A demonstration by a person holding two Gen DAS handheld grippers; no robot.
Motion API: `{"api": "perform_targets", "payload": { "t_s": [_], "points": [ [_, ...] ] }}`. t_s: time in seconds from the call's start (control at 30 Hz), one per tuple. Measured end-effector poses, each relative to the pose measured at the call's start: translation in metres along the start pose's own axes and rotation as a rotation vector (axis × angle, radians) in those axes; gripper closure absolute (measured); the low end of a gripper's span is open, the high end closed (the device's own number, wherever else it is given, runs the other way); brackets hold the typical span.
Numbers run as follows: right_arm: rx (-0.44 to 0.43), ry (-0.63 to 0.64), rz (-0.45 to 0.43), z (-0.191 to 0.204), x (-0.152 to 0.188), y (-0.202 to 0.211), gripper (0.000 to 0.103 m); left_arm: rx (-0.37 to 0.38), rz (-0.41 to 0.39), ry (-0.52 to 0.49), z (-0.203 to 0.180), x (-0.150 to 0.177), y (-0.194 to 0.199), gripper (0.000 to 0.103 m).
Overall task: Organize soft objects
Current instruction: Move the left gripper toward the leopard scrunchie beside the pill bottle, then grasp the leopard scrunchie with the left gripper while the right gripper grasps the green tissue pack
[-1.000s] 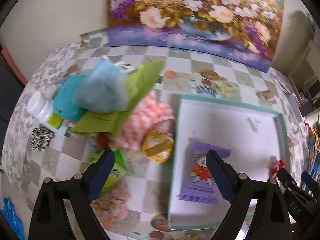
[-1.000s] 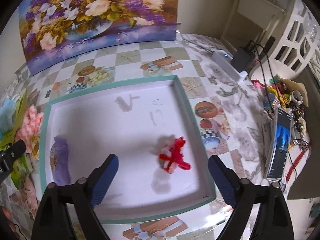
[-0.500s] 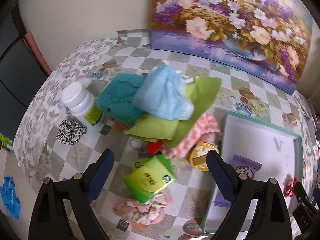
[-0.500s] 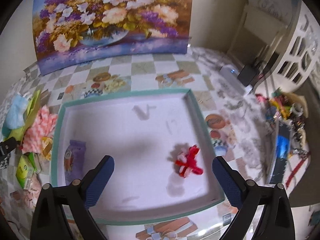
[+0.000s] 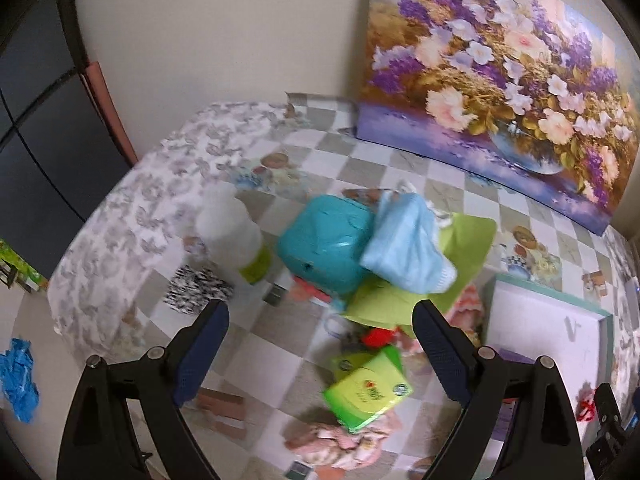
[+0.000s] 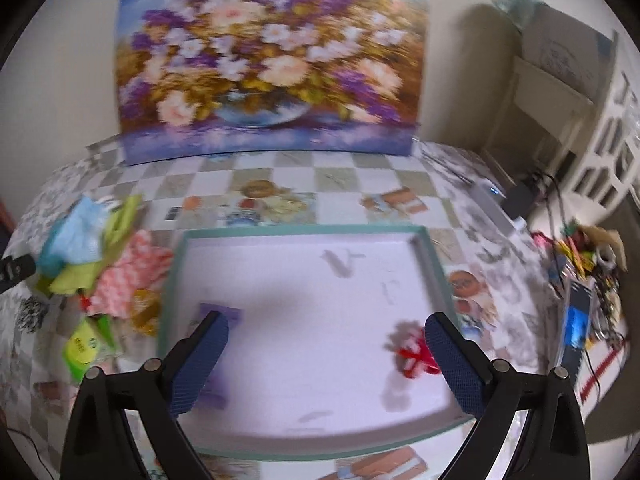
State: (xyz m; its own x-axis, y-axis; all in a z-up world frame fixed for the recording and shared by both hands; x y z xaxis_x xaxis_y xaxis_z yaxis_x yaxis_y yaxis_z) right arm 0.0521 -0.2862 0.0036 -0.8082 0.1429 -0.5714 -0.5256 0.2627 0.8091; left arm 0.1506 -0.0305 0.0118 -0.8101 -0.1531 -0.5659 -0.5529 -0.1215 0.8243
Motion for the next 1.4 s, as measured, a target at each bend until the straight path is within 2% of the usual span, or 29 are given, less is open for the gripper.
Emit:
{"api": "perform_targets", "payload": {
  "t_s": [0.1,0.37,0.6,0.8,0.9,1.07,1.4],
  "points": [
    [-0.035,0.046,-0.007,0.020,-0.002,0.002,0.003,0.001,0.002,0.023,0.018,-0.006,0.000,0.010],
    [-0.189,0.092,0.043,0.072,0.001,-0.003,0.003,0.007,0.068,0.131,0.080,-0.010,-0.017,0.010],
    [-0.290,0.169,0.042,0.121,0.000,0.002,0.003,0.031,0.115,0.194,0.129,0.004,-0.041,0.010],
    [-0.368,0.219,0.079,0.161,0.003,-0.003,0.003,0.076,0.178,0.266,0.161,0.016,-0.066,0.009],
    [-0.382,0.260,0.099,0.180,0.007,-0.008,0.003,0.081,0.163,0.267,0.170,0.015,-0.072,0.000],
    [-0.391,0.315,0.135,0.203,0.011,-0.019,0.003,0.082,0.158,0.271,0.182,0.013,-0.088,0.000],
    [-0.355,0.387,0.202,0.229,0.019,-0.048,0.003,0.107,0.221,0.184,0.182,-0.001,-0.126,0.000]
  ]
}}
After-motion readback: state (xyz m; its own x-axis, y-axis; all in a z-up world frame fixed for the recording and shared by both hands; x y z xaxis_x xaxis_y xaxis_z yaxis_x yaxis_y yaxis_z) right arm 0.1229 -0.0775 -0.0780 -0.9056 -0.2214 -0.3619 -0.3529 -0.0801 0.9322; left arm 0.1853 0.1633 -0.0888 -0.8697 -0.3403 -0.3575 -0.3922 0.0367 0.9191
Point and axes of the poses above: each gripper's, at about its wrist camera, not at the fingertips, and y roughly against the way its jaws point, z to its left, x to its underside, the point moved 1 cm from there along -y, roughly the way its jaws point, and after that the axes turned 7 degrees about y, right-handed, at the moved point
